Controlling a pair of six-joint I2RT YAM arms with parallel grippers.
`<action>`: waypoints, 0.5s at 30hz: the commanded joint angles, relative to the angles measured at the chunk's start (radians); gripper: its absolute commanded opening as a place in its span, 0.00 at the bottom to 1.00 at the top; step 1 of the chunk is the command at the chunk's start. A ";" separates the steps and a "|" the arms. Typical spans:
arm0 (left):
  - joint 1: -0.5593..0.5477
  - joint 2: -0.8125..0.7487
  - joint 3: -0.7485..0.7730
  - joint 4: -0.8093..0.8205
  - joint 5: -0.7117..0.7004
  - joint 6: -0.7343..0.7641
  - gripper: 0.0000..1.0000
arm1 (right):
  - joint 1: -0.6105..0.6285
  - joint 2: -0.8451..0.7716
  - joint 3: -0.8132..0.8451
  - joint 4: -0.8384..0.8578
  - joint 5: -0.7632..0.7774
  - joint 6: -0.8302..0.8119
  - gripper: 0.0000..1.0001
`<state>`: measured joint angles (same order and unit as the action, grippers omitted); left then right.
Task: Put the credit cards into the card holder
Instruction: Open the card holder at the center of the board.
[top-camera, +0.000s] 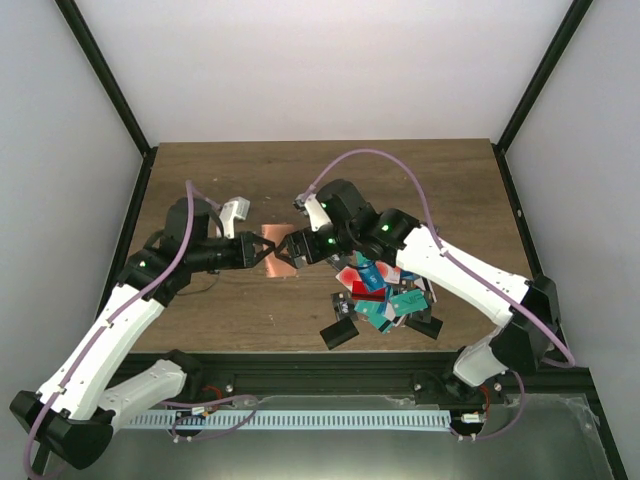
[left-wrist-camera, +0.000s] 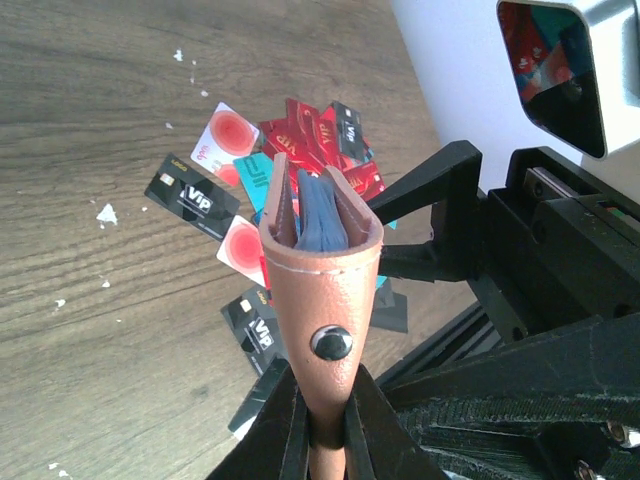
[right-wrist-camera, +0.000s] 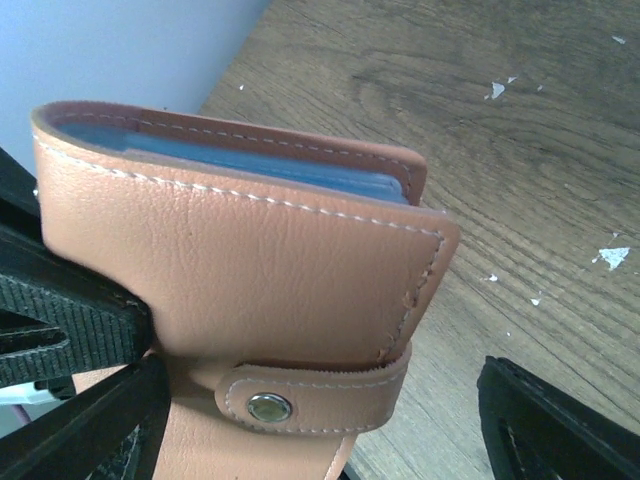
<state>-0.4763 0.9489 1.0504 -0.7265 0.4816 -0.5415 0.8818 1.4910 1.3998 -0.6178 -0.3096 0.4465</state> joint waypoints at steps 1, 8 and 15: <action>-0.005 -0.024 0.033 0.025 0.049 0.009 0.04 | -0.003 0.054 0.047 -0.068 0.117 -0.012 0.84; -0.004 -0.027 0.043 0.018 0.050 0.010 0.04 | -0.003 0.087 0.053 -0.101 0.208 -0.004 0.80; -0.005 -0.013 0.071 -0.003 0.057 0.024 0.04 | -0.075 0.118 0.004 -0.139 0.282 0.050 0.77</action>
<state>-0.4698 0.9520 1.0531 -0.7589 0.4271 -0.5350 0.8841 1.5581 1.4448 -0.6685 -0.2111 0.4492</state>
